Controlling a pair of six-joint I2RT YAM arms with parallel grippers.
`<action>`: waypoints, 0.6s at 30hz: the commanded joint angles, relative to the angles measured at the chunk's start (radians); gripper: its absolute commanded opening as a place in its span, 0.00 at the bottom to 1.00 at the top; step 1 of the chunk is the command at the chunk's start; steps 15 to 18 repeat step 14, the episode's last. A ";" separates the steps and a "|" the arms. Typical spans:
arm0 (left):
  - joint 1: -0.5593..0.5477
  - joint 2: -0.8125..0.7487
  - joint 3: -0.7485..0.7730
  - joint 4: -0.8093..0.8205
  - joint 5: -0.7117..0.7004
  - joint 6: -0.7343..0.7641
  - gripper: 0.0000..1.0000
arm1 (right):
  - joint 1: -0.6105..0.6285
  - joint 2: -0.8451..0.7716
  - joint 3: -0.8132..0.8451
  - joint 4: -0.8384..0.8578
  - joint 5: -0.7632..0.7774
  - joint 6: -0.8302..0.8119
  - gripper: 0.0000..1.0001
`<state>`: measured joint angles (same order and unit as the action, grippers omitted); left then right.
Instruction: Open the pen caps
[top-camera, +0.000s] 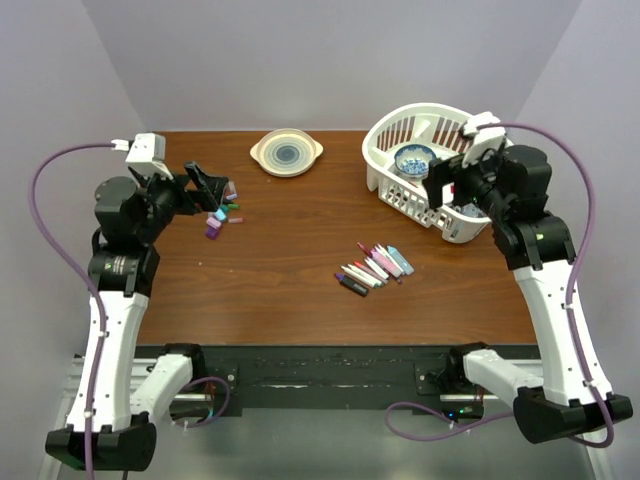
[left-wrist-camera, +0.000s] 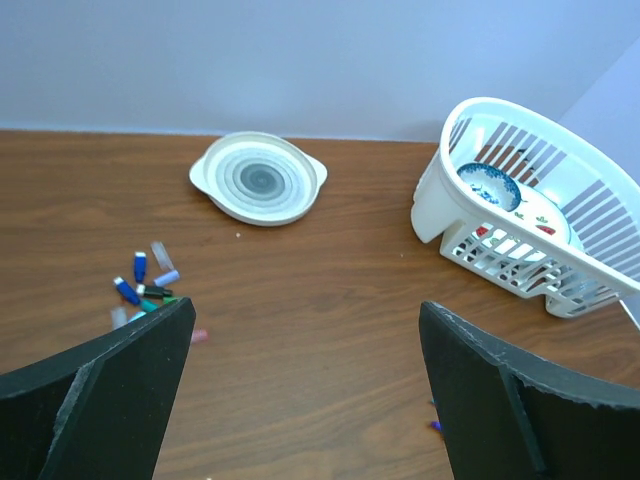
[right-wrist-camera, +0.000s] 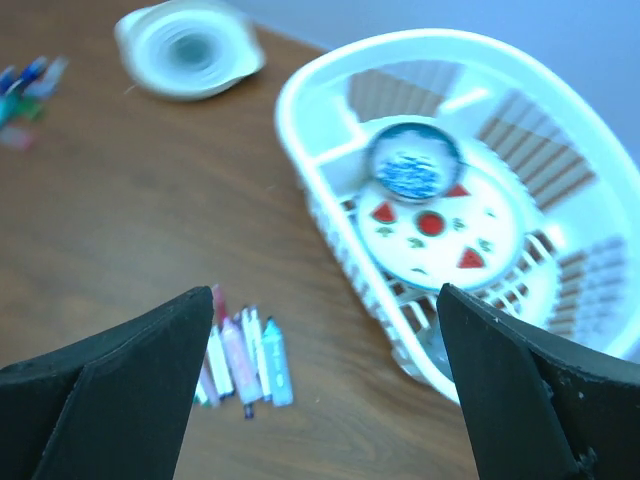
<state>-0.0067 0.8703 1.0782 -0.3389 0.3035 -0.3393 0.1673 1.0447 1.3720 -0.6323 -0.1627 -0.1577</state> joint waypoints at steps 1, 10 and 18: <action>0.004 -0.037 0.089 -0.083 -0.037 0.105 1.00 | -0.009 -0.003 0.093 0.023 0.322 0.187 0.99; -0.001 -0.045 0.092 -0.080 -0.021 0.103 1.00 | -0.012 -0.040 0.093 -0.006 0.302 0.164 0.99; 0.001 -0.039 0.095 -0.080 -0.023 0.099 1.00 | -0.012 -0.028 0.122 -0.024 0.244 0.162 0.99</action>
